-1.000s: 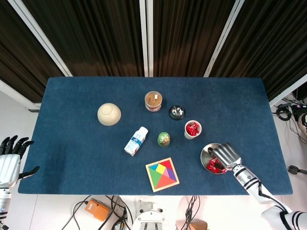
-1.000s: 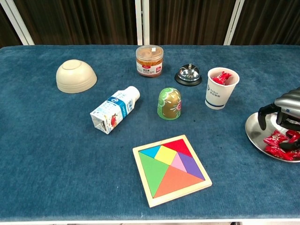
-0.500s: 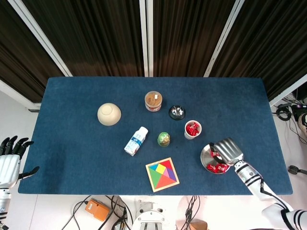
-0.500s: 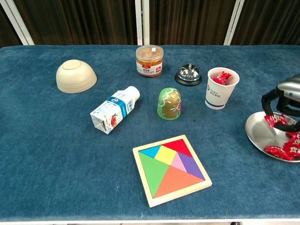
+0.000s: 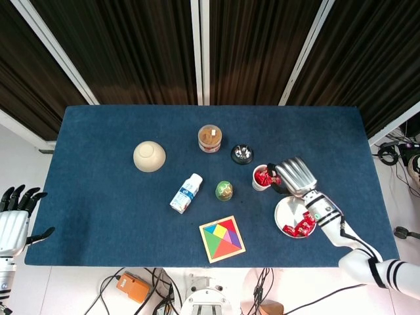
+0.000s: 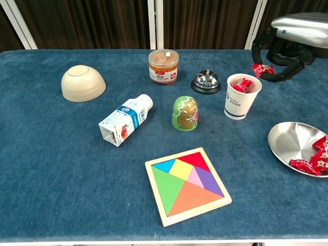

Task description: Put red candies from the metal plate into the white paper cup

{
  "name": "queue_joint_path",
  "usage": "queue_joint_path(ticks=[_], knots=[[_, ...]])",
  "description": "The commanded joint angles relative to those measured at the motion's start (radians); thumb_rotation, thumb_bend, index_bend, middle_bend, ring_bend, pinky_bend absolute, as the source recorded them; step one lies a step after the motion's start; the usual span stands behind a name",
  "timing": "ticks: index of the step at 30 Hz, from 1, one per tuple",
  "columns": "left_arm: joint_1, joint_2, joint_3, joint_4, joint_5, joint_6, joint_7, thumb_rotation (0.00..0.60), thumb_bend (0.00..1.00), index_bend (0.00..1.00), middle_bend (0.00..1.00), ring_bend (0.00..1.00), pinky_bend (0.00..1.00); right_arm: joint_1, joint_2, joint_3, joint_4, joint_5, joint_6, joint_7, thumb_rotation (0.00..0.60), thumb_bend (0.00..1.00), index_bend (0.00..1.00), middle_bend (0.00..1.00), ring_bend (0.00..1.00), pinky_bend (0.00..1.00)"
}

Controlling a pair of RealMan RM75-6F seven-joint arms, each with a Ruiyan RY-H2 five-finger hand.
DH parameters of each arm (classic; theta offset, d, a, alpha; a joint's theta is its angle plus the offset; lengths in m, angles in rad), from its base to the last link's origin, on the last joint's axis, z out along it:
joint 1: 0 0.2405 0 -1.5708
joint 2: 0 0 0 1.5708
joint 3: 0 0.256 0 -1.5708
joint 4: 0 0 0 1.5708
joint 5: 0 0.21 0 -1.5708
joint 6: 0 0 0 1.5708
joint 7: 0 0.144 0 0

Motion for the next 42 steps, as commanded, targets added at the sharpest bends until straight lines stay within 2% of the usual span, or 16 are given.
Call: queue_joint_path(ticks=[1,8,18,21,23,28,32,36,42], knots=[[0.001,0.001,0.001,-0.001,-0.003,-0.002,0.002,0.600,0.00,0.23,0.15,0.03,0.00,0.033,-0.046,0.017,0.034,0.044,-0.044,-0.026,0.600,0.55,0.62,0.96,1.00,1.00],[0.004,0.002,0.001,0.002,-0.010,-0.004,0.000,0.600,0.00,0.23,0.15,0.03,0.00,0.060,-0.098,0.011,0.077,0.065,-0.060,-0.046,0.600,0.55,0.57,0.96,1.00,1.00],[0.001,-0.008,0.001,0.015,-0.012,-0.011,-0.009,0.600,0.00,0.23,0.15,0.03,0.00,0.061,-0.095,-0.009,0.067,0.075,-0.050,-0.072,0.600,0.55,0.49,0.96,1.00,1.00],[0.001,-0.009,0.001,0.018,-0.010,-0.011,-0.011,0.600,0.00,0.23,0.15,0.03,0.00,0.051,-0.083,-0.010,0.052,0.066,-0.024,-0.068,0.600,0.50,0.45,0.96,1.00,1.00],[0.000,-0.009,0.001,0.019,-0.009,-0.011,-0.011,0.600,0.00,0.23,0.15,0.03,0.00,0.038,-0.070,-0.012,0.040,0.054,0.005,-0.062,0.600,0.43,0.42,0.96,1.00,1.00],[-0.003,-0.011,-0.001,0.023,-0.007,-0.012,-0.015,0.600,0.00,0.23,0.15,0.03,0.00,-0.027,-0.008,-0.034,-0.008,0.007,0.112,-0.033,0.600,0.33,0.38,0.96,1.00,1.00],[-0.007,-0.012,-0.003,0.023,-0.002,-0.011,-0.015,0.600,0.00,0.23,0.15,0.03,0.00,-0.091,0.047,-0.081,-0.039,-0.052,0.188,-0.004,0.600,0.33,0.42,0.96,1.00,1.00],[-0.008,-0.013,-0.002,0.021,0.001,-0.010,-0.015,0.600,0.00,0.23,0.15,0.03,0.00,-0.155,0.092,-0.159,-0.044,-0.114,0.228,0.013,0.600,0.33,0.47,0.96,1.00,1.00],[-0.008,-0.014,0.000,0.014,0.007,-0.006,-0.010,0.600,0.00,0.23,0.15,0.03,0.00,-0.209,0.104,-0.260,-0.023,-0.174,0.209,0.029,0.600,0.33,0.49,0.96,1.00,1.00]])
